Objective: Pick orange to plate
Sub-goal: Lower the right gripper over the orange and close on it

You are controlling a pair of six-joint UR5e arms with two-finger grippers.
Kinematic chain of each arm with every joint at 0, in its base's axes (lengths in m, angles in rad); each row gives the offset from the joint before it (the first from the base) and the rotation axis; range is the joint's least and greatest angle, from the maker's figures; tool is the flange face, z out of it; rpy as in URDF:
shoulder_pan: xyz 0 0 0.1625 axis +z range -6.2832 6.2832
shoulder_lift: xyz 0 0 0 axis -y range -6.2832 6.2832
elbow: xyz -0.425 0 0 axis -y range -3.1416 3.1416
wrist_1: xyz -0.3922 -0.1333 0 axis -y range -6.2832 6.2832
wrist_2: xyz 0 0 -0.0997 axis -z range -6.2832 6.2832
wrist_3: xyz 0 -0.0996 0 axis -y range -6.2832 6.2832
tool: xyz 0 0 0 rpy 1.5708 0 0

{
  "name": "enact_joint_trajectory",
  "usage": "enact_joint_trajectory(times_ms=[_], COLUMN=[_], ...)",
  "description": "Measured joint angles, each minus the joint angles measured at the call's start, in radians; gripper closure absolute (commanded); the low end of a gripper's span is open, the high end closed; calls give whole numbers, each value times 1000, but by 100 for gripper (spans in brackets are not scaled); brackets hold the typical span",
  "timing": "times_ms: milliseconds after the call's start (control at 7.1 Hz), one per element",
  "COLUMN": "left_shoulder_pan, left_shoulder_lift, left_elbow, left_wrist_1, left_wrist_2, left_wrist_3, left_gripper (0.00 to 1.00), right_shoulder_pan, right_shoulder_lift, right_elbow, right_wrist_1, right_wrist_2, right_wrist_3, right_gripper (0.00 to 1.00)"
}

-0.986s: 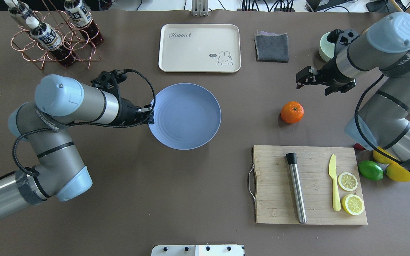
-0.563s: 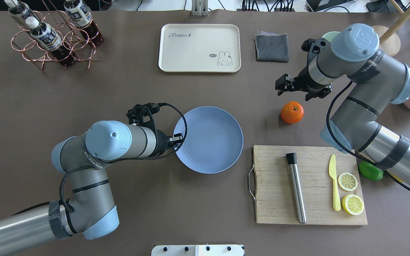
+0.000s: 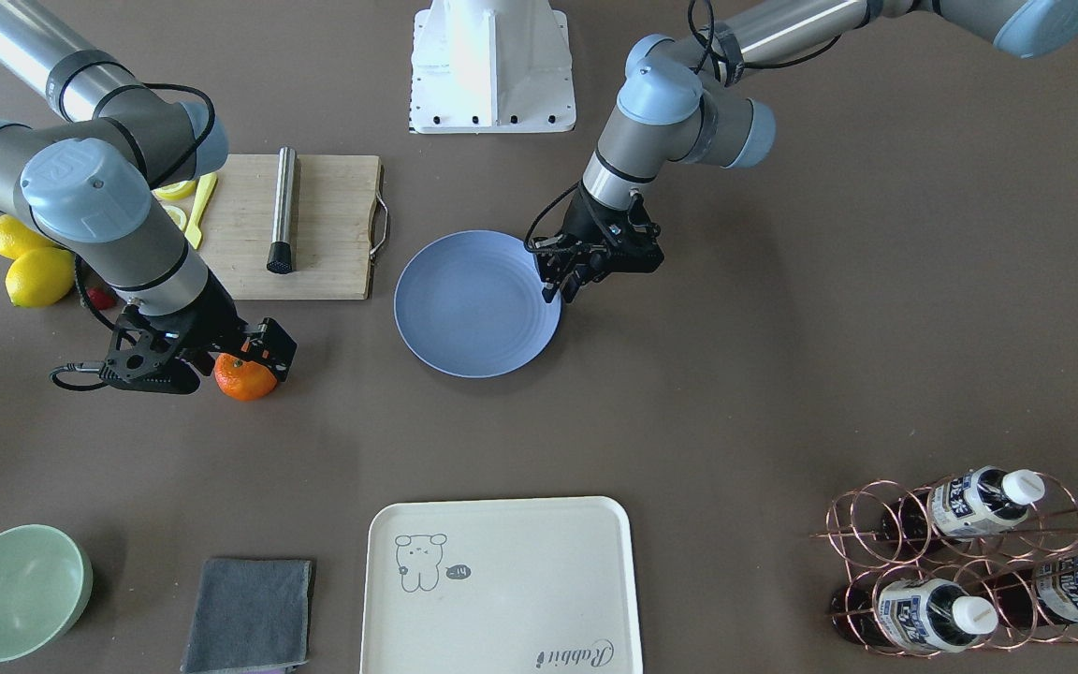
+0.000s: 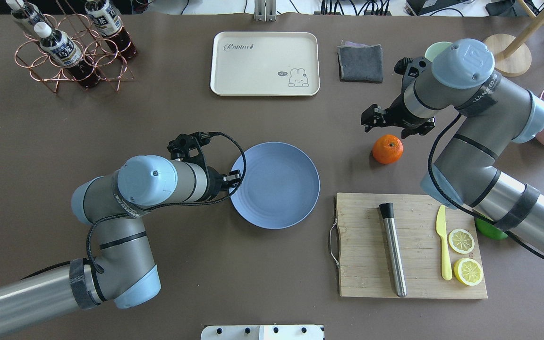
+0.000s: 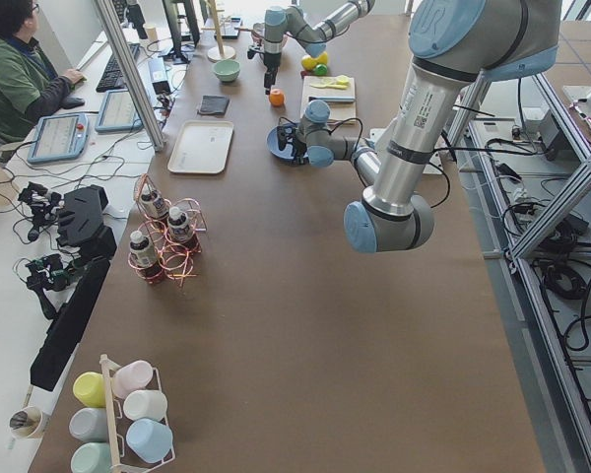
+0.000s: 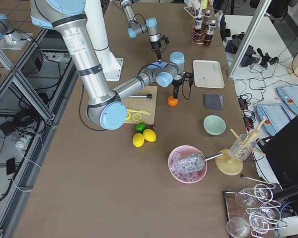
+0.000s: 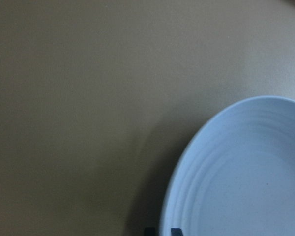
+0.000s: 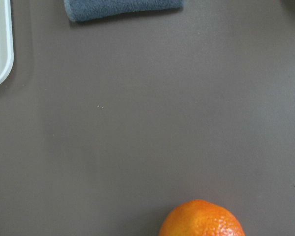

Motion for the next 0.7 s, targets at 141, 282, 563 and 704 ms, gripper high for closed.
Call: enact_joint_trajectory(times_ms=[141,282,563,704], left_shoulder_pan=[-20,-33,-40,-40], left_shoulder_lift=[0,1,1,2], left_elbow=[-5,-8,-10,-10], left_wrist_1=[1,0,-1,-2], left_wrist_2=[-16,-28,-34,-34], left_wrist_3=[2,3,2,2], left_gripper=[2,2,2,2], right_shoulder_pan=[-6,-10,-14,-19], right_shoulder_lift=[-1,-2,-3,-4], right_elbow=[-6,-9,-12,-15], right_wrist_1=[0,-9,-47,-55], right_wrist_2=[-4,-5,-7,-12], right_wrist_3=[0,0,-5,-6], right_gripper=[0,0,0,0])
